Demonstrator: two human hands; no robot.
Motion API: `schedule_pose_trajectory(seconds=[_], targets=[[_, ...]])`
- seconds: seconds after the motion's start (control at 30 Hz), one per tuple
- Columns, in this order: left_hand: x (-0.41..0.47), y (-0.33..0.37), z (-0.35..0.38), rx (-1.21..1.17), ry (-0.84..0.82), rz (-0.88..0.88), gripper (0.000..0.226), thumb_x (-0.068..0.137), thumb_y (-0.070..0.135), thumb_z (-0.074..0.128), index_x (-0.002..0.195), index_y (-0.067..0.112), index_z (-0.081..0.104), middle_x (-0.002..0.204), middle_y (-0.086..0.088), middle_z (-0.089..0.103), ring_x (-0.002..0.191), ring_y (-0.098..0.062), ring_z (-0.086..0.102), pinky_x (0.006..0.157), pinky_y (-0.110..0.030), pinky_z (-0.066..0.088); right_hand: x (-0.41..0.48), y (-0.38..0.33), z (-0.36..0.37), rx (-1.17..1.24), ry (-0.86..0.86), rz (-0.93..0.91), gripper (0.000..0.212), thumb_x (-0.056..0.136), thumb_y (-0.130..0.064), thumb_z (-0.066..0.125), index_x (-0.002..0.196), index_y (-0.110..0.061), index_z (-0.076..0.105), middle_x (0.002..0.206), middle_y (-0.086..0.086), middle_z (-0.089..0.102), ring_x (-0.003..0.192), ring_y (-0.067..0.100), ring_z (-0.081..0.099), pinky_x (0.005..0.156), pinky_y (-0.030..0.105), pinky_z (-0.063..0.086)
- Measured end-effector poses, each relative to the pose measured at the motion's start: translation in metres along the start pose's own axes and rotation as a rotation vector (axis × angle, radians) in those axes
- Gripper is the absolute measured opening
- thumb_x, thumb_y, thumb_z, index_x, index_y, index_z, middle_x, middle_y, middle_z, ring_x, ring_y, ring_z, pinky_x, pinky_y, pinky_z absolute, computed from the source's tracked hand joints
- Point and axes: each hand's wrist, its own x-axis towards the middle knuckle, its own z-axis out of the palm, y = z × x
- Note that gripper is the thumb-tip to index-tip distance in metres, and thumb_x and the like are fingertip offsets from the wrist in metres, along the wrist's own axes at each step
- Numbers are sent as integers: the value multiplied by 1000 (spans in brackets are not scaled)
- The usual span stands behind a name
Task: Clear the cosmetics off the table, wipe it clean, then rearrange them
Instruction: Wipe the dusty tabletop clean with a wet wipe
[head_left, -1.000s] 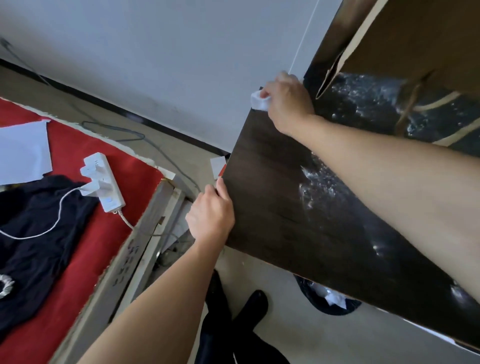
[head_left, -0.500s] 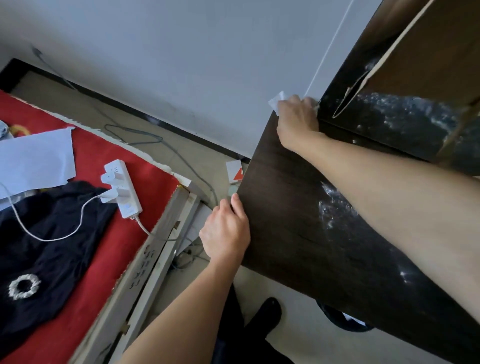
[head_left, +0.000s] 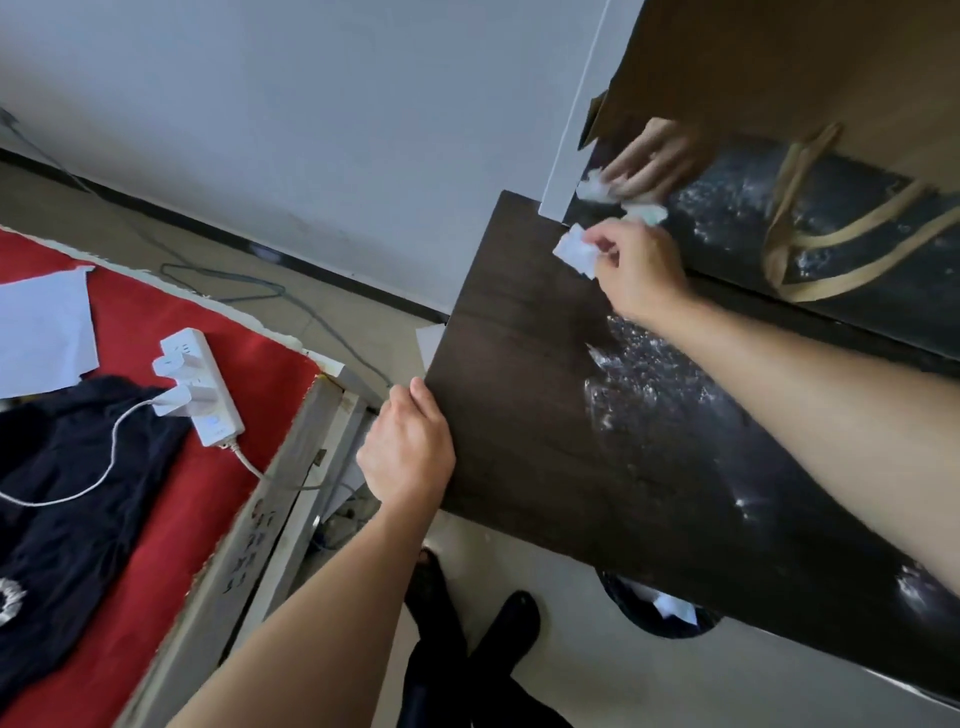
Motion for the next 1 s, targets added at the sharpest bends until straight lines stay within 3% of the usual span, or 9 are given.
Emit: schedule_pose_trajectory(seconds=[0.13, 0.27, 0.33, 0.43, 0.47, 0.5, 0.6, 0.67, 1.0], targets=[[-1, -1, 1, 35, 21, 32, 49, 99, 43, 16, 96, 15, 55, 97, -7, 65, 89, -29, 58, 77, -39, 34, 13, 21, 14, -275, -12, -55, 33, 85, 1, 50, 113, -10, 65, 113, 18, 61, 97, 43, 56, 83, 46, 49], [-3, 1, 0, 66, 22, 47, 50, 100, 43, 15, 104, 15, 56, 102, -10, 65, 94, -31, 58, 81, -40, 37, -27, 19, 14, -136, -51, 4, 29, 84, -4, 54, 107, -14, 70, 102, 15, 59, 94, 34, 55, 73, 38, 45], [-4, 1, -1, 69, 6, 55, 50, 100, 42, 15, 104, 15, 56, 104, -11, 65, 95, -32, 58, 81, -40, 37, -69, 22, -2, -105, -237, -23, 21, 81, -6, 58, 92, -17, 71, 93, 7, 60, 86, 28, 56, 66, 31, 40], [-5, -2, -1, 75, 6, 128, 46, 100, 41, 19, 105, 12, 55, 112, -12, 60, 104, -33, 53, 88, -44, 38, -124, 23, -43, -82, -751, 14, 13, 74, -11, 66, 75, -24, 69, 77, -7, 63, 76, 18, 59, 60, 30, 40], [-6, -3, 1, 95, 26, 170, 41, 100, 39, 23, 107, 11, 54, 116, -12, 57, 107, -32, 50, 91, -46, 37, -124, 24, -53, -55, -791, 49, 14, 73, -12, 67, 71, -26, 69, 73, -7, 65, 71, 17, 60, 57, 30, 42], [-7, -2, 3, 115, 50, 208, 37, 100, 36, 28, 111, 11, 52, 120, -13, 54, 111, -32, 46, 93, -47, 35, -115, 27, -59, -28, -699, 79, 16, 74, -11, 66, 72, -27, 69, 73, -5, 67, 67, 17, 59, 55, 30, 42], [-14, 8, 14, 124, 92, 234, 35, 98, 30, 35, 125, 11, 45, 129, -13, 49, 119, -32, 42, 98, -46, 31, -64, 39, -53, -144, -107, 89, 18, 83, -8, 58, 91, -18, 71, 89, 9, 63, 78, 28, 58, 63, 33, 44], [-17, 13, 21, 148, 100, 223, 39, 98, 30, 32, 131, 10, 40, 129, -12, 50, 120, -31, 43, 99, -45, 30, -33, 41, -37, -206, 67, 68, 25, 86, -5, 53, 102, -13, 70, 100, 18, 62, 92, 38, 58, 75, 40, 47], [-14, 13, 29, 167, 138, 220, 40, 97, 30, 32, 131, 10, 38, 122, -11, 54, 111, -30, 49, 90, -44, 36, -13, 32, 8, -454, -2, -122, 24, 89, -4, 45, 103, -4, 63, 114, 21, 54, 102, 40, 51, 73, 47, 43]])
